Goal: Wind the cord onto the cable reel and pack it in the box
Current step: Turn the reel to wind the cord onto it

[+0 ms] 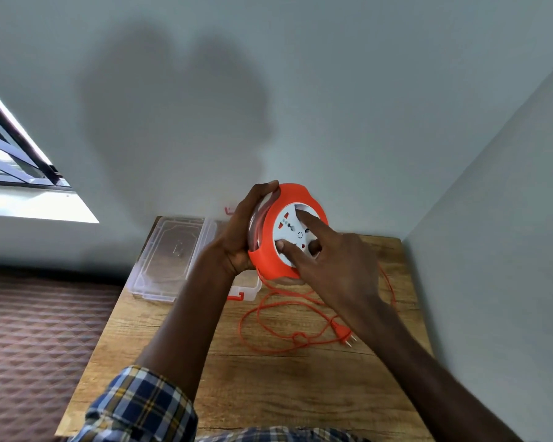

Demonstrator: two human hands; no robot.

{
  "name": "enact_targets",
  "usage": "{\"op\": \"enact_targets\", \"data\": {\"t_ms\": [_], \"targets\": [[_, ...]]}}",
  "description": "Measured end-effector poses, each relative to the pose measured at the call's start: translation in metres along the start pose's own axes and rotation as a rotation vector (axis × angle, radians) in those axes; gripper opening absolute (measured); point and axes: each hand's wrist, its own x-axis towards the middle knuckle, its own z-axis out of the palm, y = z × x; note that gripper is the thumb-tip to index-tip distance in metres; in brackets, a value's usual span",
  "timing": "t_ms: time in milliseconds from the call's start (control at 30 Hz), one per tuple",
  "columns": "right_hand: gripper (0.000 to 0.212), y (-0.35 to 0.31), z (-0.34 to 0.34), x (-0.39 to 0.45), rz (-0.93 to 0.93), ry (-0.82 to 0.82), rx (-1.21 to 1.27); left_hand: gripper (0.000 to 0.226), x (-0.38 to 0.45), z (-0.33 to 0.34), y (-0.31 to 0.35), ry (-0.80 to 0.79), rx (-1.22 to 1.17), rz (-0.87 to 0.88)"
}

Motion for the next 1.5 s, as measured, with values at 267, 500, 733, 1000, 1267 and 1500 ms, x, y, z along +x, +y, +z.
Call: {"op": "enact_targets", "data": {"t_ms": [267, 500, 733, 1000, 1267, 1500], "targets": [[0.059, 0.025, -0.041, 0.022, -0.534, -0.172, -0.109, 0.060, 0.003, -0.002, 0.004, -0.033, -0.050, 0.000], [0.068, 0.031, -0.047, 0.042, -0.656, -0.299, -0.197, 0.055, 0.001, 0.001, 0.002, -0.024, -0.052, 0.012], [0.062, 0.022, -0.029, 0.027, -0.417, -0.107, -0.165, 0.061, 0.004, 0.007, 0.001, 0.008, -0.002, 0.001], [0.070, 0.000, -0.007, 0.004, 0.076, 0.000, 0.084, 0.058, 0.003, 0.014, -0.002, -0.008, -0.028, 0.040], [0.047, 0.016, -0.038, 0.005, -0.330, -0.042, -0.056, 0.061, 0.002, 0.013, 0.005, -0.037, -0.065, 0.033], [0.071, 0.032, -0.056, 0.029, -0.567, -0.311, -0.181, 0.066, -0.001, 0.010, 0.003, -0.041, -0.007, -0.012]]}}
